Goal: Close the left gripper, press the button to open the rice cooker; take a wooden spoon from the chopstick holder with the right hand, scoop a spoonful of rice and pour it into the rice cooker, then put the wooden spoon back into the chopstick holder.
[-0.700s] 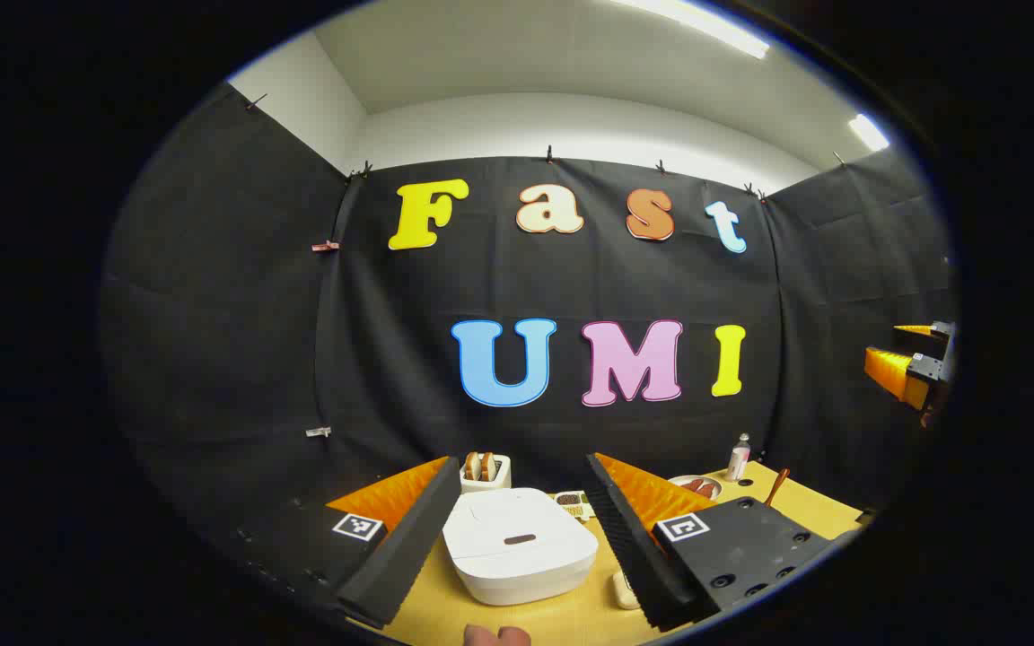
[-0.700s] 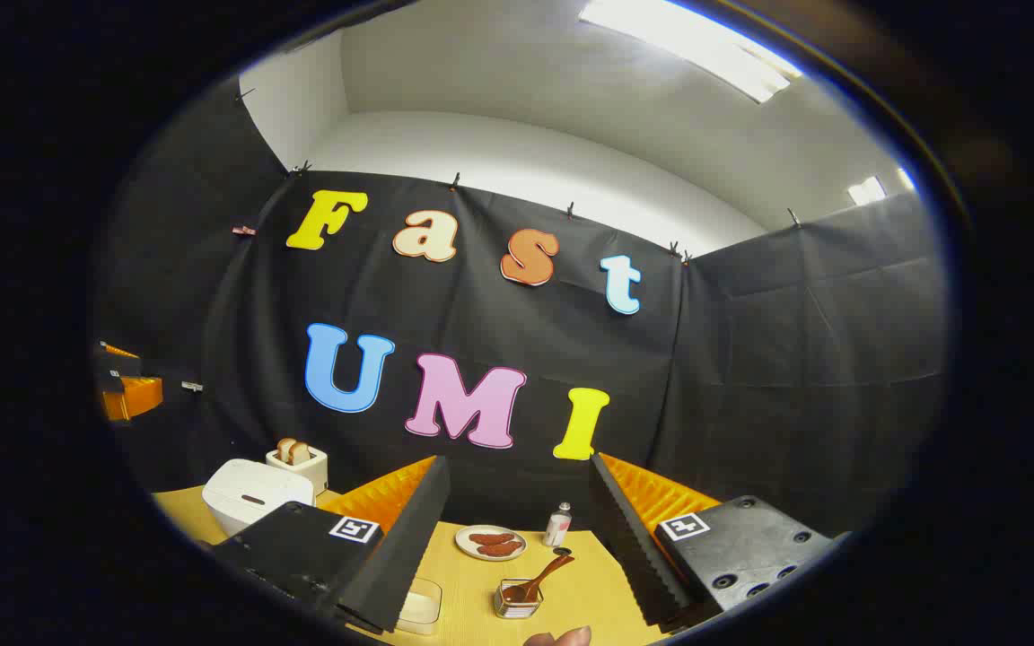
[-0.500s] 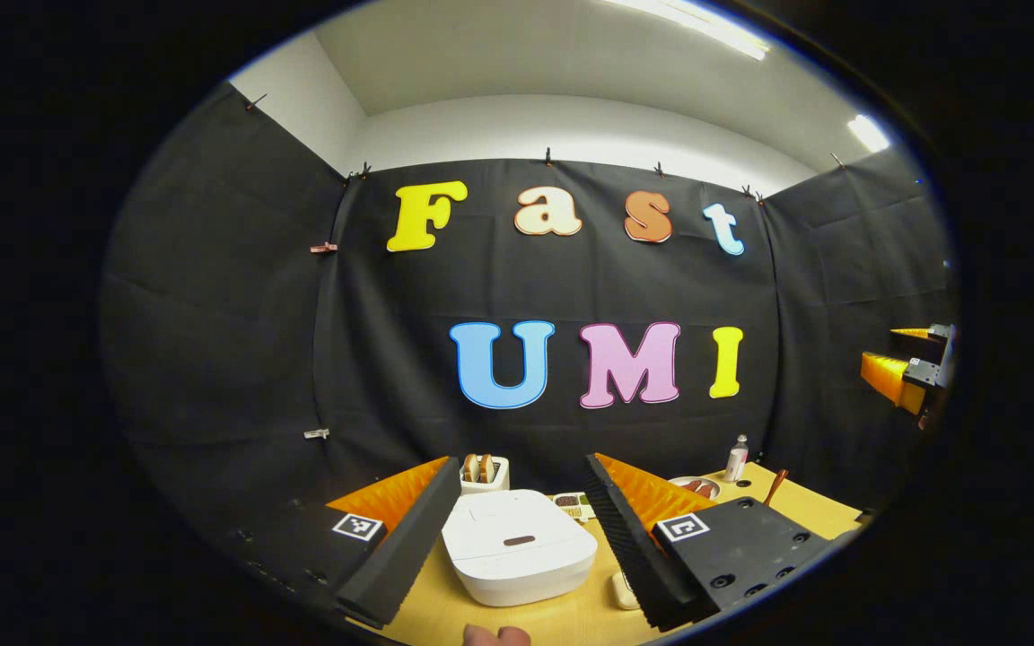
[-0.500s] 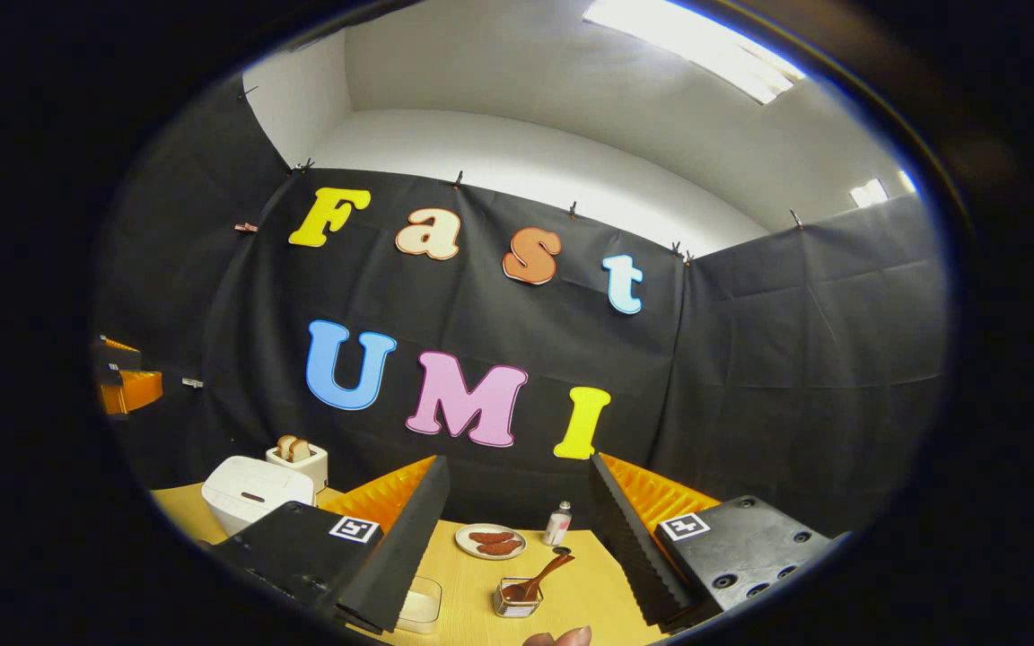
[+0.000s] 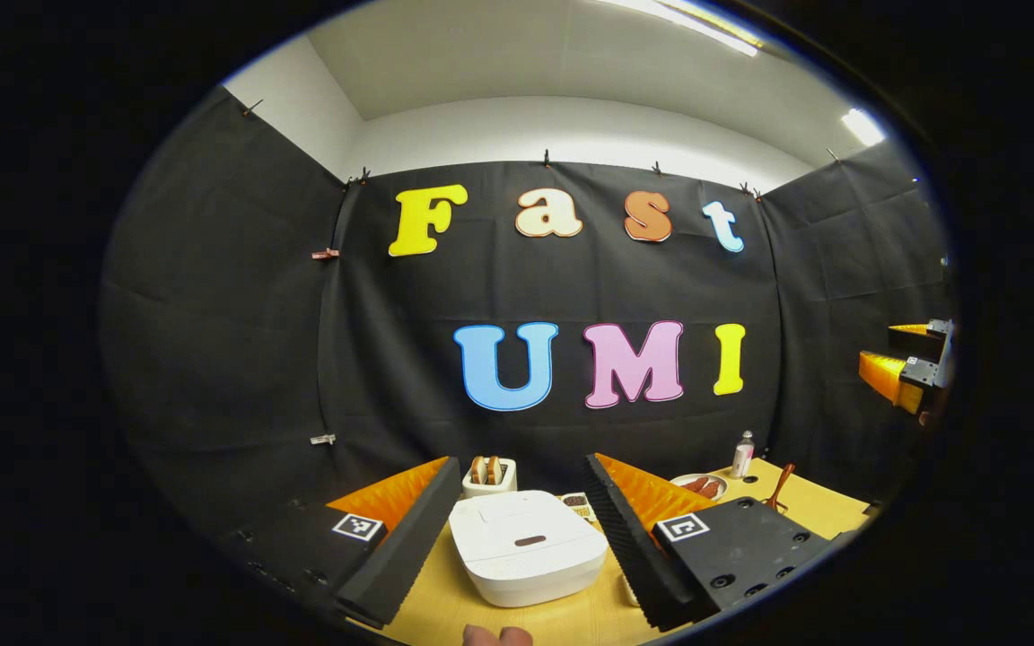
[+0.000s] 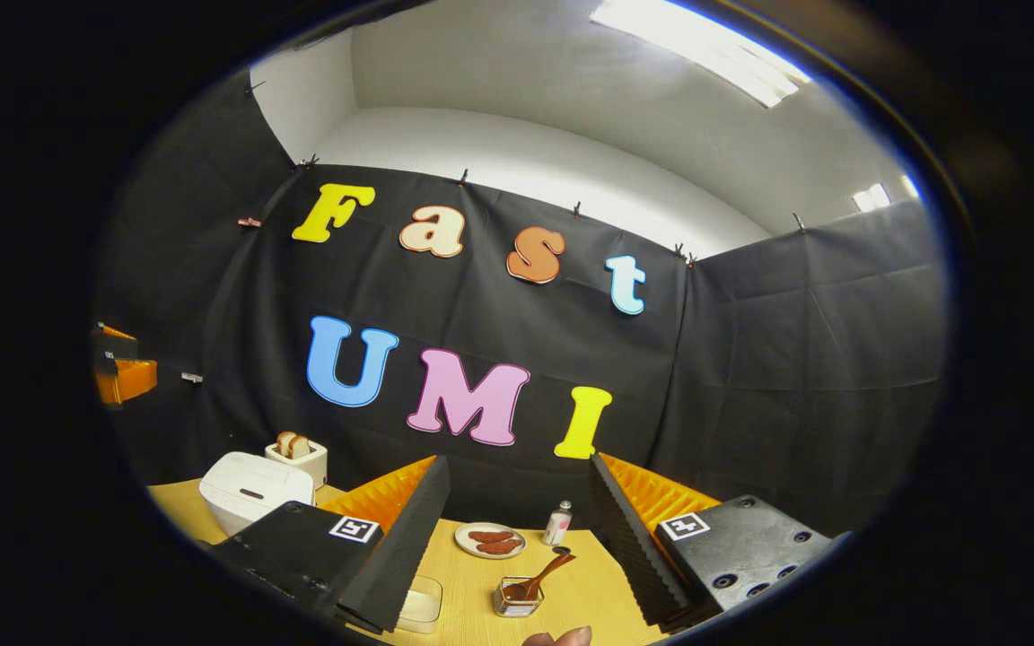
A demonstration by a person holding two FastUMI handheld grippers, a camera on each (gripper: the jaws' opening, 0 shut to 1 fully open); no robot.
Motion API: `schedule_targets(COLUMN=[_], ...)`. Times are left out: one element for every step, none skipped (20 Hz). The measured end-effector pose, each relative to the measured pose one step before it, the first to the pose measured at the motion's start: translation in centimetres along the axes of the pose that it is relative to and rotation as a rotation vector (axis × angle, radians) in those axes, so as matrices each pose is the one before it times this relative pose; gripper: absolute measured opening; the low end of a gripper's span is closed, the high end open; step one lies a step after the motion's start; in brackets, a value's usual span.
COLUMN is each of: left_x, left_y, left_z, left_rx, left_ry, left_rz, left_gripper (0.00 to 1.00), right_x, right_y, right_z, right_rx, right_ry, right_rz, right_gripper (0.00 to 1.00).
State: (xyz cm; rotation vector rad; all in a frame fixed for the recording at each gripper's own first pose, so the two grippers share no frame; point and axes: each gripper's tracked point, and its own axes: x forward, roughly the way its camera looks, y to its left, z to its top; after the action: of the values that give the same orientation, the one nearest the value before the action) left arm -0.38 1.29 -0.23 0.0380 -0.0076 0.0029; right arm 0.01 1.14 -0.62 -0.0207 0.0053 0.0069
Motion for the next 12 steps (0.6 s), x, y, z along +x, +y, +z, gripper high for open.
schedule_targets(left_x=[0.083, -0.022, 0.076, 0.096, 0.03, -0.004, 0.121, 0.109, 0.182, 0.074, 0.272, 0.439], left_y=[-0.03, 0.024, 0.011, 0.035, 0.119, 0.169, 0.103, -0.03, -0.171, -0.205, -0.084, -0.241], left_z=[0.002, -0.116, 0.007, -0.054, 0.081, -0.131, -0.06, -0.048, -0.049, -0.253, -0.232, -0.561], left_rx=[0.00001, -0.00333, -0.00553, -0.00521, -0.00262, 0.00049, 0.00272, 0.00096, -0.00155, -0.00171, 0.00102, -0.00372], left_ry=[0.00158, 0.00134, -0.0006, -0.00089, -0.00177, 0.00024, 0.00073, 0.00071, 0.0026, 0.0054, 0.01131, 0.01931], left_rz=[-0.00157, -0.00031, -0.00234, -0.00025, 0.00245, 0.00228, 0.00103, -0.00492, -0.01148, -0.01317, -0.01132, -0.02101], left_gripper=[0.95, 0.95, 0.95, 0.95, 0.95, 0.95, 0.95, 0.95, 0.95, 0.94, 0.88, 0.72], right_x=[0.025, -0.052, 0.009, 0.013, 0.002, 0.046, 0.025, 0.061, 0.085, 0.103, 0.065, 0.027], right_y=[0.147, 0.121, -0.043, -0.07, -0.001, 0.003, 0.001, -0.03, 0.012, 0.024, -0.022, 0.029], right_z=[-0.152, -0.073, -0.081, -0.037, 0.042, 0.032, 0.012, -0.071, 0.056, -0.085, -0.068, 0.033], right_rx=[0.00007, 0.00021, -0.00071, -0.0009, -0.0009, -0.00167, -0.0021, -0.00139, -0.00124, -0.00195, -0.00248, -0.0029], right_ry=[0.00379, 0.00367, 0.00281, 0.00079, -0.00107, -0.00117, 0.00018, 0.00132, -0.00041, 0.00125, 0.00087, -0.00067], right_rz=[0.0022, 0.00108, -0.00224, -0.00147, -0.00147, -0.00163, -0.0022, -0.00253, -0.00164, -0.0017, -0.00195, -0.00149], right_gripper=[0.97, 0.97, 0.97, 0.97, 0.97, 0.97, 0.97, 0.97, 0.97, 0.97, 0.97, 0.97])
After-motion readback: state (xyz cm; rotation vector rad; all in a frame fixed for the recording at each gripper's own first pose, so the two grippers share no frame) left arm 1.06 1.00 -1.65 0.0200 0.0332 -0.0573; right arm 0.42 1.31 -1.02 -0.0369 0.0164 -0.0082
